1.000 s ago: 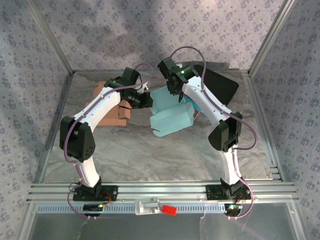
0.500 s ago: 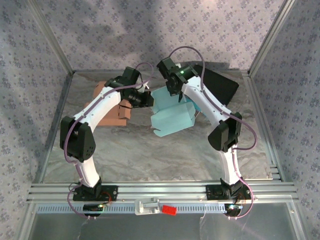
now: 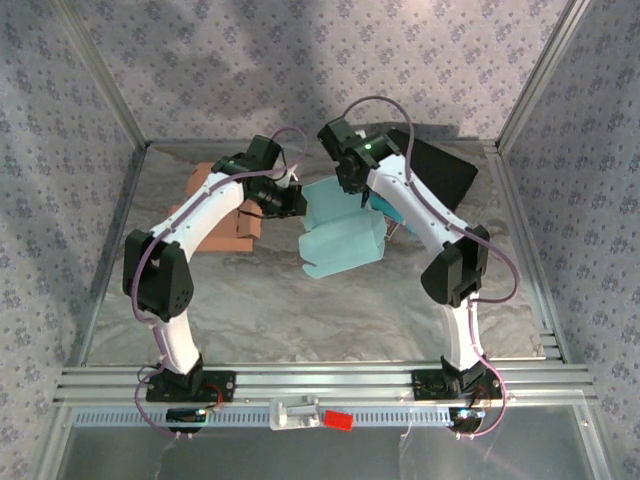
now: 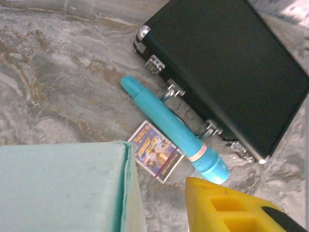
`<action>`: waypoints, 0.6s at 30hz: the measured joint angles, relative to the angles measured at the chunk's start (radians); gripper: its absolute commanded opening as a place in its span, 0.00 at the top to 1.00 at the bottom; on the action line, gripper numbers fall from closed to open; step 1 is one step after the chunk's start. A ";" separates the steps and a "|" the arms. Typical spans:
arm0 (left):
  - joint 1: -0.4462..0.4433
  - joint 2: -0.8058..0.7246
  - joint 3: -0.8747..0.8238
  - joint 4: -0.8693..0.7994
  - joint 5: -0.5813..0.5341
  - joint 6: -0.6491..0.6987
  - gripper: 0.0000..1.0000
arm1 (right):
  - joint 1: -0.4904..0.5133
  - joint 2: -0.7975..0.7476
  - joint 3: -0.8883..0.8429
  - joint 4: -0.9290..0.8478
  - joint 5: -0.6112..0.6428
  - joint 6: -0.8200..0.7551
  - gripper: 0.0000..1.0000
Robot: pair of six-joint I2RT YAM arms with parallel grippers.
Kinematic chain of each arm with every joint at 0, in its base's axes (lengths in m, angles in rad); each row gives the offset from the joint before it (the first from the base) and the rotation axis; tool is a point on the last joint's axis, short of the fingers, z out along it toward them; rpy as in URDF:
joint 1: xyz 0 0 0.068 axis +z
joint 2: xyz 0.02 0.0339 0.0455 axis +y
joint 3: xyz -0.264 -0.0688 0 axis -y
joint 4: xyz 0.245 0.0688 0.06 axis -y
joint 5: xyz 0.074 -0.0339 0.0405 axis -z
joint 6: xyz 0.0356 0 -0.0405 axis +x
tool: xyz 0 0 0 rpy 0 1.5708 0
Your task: Fold the paper box
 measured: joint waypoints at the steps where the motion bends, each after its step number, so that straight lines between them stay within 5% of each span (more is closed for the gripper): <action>1: 0.000 0.002 0.000 -0.001 0.001 0.000 1.00 | -0.003 -0.022 -0.028 0.011 -0.024 -0.001 0.59; 18: -0.003 0.018 0.000 -0.045 0.000 0.005 1.00 | 0.022 -0.169 -0.280 0.117 -0.103 0.024 0.59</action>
